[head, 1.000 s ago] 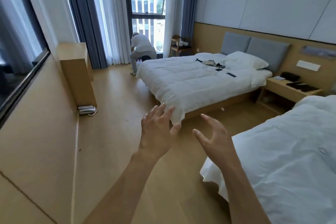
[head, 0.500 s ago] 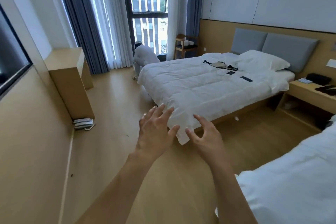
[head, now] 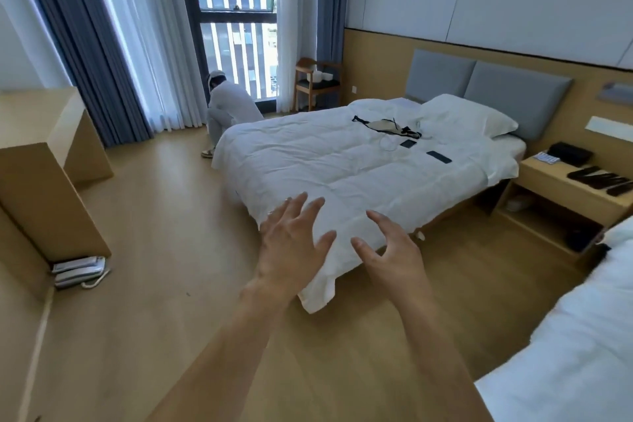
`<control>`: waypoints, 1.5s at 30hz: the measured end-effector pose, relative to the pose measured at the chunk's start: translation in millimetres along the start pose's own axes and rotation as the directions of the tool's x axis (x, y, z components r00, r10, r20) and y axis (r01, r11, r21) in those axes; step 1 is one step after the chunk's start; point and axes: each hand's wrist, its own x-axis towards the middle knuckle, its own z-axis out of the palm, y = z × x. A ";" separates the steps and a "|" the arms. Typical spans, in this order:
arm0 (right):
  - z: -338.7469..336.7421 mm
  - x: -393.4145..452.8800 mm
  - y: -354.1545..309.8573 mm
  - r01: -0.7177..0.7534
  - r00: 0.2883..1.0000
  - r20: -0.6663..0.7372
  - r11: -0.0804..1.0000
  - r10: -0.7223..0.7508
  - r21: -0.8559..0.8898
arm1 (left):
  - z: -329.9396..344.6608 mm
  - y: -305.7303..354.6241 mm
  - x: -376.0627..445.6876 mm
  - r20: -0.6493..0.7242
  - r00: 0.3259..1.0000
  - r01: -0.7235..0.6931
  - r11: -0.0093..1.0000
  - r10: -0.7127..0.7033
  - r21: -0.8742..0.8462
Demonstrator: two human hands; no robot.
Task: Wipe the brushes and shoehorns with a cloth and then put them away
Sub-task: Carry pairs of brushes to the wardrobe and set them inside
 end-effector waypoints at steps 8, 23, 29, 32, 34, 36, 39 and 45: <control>-43.9 119.9 77.5 -0.238 0.942 -0.256 0.970 0.217 -0.056 | 104.8 44.5 160.9 0.170 0.954 -0.224 0.964 0.247 -0.142; -133.7 285.0 170.6 -0.574 0.679 -0.579 0.818 0.451 -0.036 | 255.5 174.1 390.9 0.295 0.732 -0.510 0.782 0.614 -0.360; -177.4 348.6 234.8 -0.589 0.637 -0.624 0.808 0.453 -0.014 | 317.6 247.0 449.6 0.277 0.680 -0.576 0.729 0.679 -0.371; -210.2 389.8 270.1 -0.567 0.647 -0.621 0.824 0.443 -0.002 | 350.2 285.9 483.7 0.277 0.672 -0.593 0.723 0.687 -0.354; -238.1 418.2 290.6 -0.557 0.652 -0.622 0.831 0.434 -0.003 | 370.3 314.0 508.3 0.271 0.677 -0.592 0.726 0.684 -0.350; -269.0 445.7 309.7 -0.542 0.655 -0.624 0.840 0.425 0.003 | 389.5 345.5 534.1 0.264 0.686 -0.589 0.730 0.678 -0.346; -314.2 481.5 339.0 -0.539 0.655 -0.624 0.842 0.426 0.009 | 420.1 394.4 568.4 0.235 0.692 -0.590 0.722 0.682 -0.361; -375.2 530.0 396.0 -0.587 0.630 -0.632 0.810 0.452 -0.006 | 485.6 464.9 610.6 0.256 0.683 -0.585 0.722 0.684 -0.369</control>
